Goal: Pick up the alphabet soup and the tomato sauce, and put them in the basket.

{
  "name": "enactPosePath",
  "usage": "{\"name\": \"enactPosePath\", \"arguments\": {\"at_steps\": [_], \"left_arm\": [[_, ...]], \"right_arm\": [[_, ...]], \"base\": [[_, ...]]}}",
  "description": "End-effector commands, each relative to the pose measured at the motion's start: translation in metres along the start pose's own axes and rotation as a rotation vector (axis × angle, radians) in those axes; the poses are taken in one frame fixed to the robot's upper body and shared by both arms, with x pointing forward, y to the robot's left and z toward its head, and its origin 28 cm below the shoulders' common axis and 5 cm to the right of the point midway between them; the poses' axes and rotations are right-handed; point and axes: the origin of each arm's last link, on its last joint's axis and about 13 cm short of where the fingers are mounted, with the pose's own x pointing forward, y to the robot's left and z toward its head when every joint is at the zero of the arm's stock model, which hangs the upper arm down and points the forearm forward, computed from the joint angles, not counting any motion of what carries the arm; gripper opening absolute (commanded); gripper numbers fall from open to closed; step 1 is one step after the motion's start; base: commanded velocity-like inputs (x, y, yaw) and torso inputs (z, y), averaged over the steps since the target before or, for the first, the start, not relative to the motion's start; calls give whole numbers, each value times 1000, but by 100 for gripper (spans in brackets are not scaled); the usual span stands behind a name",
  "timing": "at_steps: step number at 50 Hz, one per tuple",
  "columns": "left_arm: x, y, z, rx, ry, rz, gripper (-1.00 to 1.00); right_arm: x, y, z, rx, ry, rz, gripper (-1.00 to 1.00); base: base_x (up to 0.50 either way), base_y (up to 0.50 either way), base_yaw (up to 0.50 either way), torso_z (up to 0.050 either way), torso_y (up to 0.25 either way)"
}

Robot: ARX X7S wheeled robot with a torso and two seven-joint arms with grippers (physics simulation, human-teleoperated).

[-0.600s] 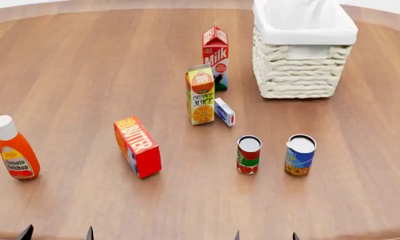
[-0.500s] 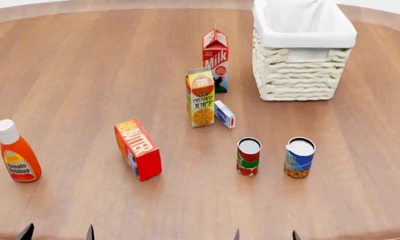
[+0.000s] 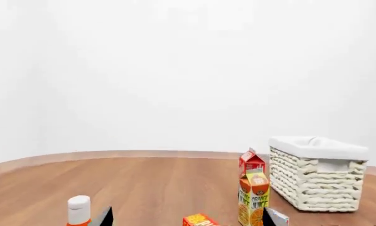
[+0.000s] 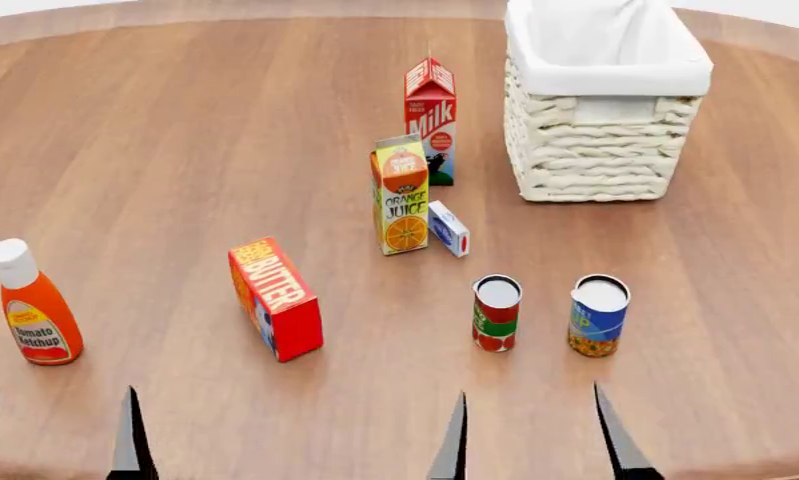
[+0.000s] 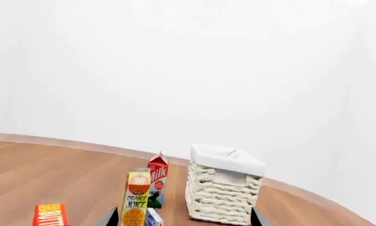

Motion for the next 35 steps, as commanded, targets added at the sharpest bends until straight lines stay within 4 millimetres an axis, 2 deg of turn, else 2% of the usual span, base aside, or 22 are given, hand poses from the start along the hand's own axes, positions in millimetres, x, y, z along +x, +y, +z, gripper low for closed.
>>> {"name": "enactPosePath", "arguments": {"at_steps": [1,2,6,12,25,35], "left_arm": [[-3,2,74,-58,-315,5,100],[-6,2,85,-68,-347,4,100],[-15,2,105,-79,-456,8,100],[-32,1,127,-128,-536,-15,100],[-31,2,127,-140,-553,-22,100],[-32,1,123,-136,-541,-36,100]], "right_arm": [[2,-4,68,-120,-294,-5,100],[0,-4,80,-125,-338,2,100],[-6,-4,103,-154,-427,2,100],[-16,-1,125,-183,-525,18,100],[-16,0,129,-191,-532,18,100],[-17,1,130,-187,-530,21,100]], "base": [[0,0,0,0,0],[0,0,0,0,0],[0,0,0,0,0],[0,0,0,0,0],[0,0,0,0,0],[0,0,0,48,0]]}}
